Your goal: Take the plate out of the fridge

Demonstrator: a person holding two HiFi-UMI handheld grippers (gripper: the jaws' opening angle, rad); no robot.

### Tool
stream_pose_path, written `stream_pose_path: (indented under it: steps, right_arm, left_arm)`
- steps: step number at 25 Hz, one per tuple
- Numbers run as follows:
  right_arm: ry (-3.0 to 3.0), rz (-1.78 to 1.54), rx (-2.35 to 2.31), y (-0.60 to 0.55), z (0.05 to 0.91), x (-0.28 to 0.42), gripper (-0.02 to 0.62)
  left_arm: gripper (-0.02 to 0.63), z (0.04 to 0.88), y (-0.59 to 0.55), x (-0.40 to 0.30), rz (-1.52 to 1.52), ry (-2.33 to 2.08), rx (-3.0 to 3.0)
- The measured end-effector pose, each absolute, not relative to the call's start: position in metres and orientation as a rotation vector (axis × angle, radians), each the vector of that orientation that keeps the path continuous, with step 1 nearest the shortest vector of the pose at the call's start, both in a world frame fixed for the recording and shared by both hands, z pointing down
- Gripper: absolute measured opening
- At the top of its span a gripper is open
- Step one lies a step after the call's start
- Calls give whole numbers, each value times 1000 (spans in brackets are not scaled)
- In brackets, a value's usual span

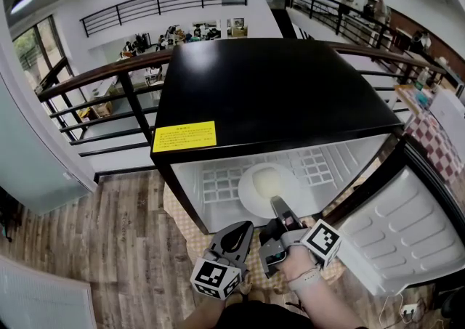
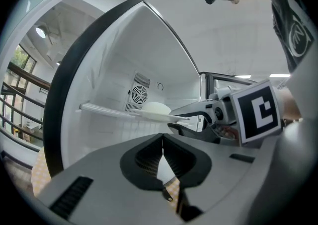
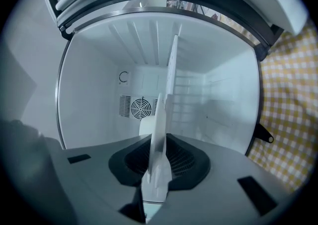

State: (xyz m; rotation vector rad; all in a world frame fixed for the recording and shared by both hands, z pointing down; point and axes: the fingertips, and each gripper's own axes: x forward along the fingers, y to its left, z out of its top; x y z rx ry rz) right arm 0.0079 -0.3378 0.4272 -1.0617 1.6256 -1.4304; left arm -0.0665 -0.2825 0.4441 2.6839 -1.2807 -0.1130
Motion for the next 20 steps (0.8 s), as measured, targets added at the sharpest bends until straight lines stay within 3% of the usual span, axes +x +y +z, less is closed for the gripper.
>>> stream_pose_path:
  steps: [20]
  right_arm:
    - [1585,-1468,-1008,-332,430,9,52]
  left_arm:
    - [9,448,-278,-67,-109,-1303,2657]
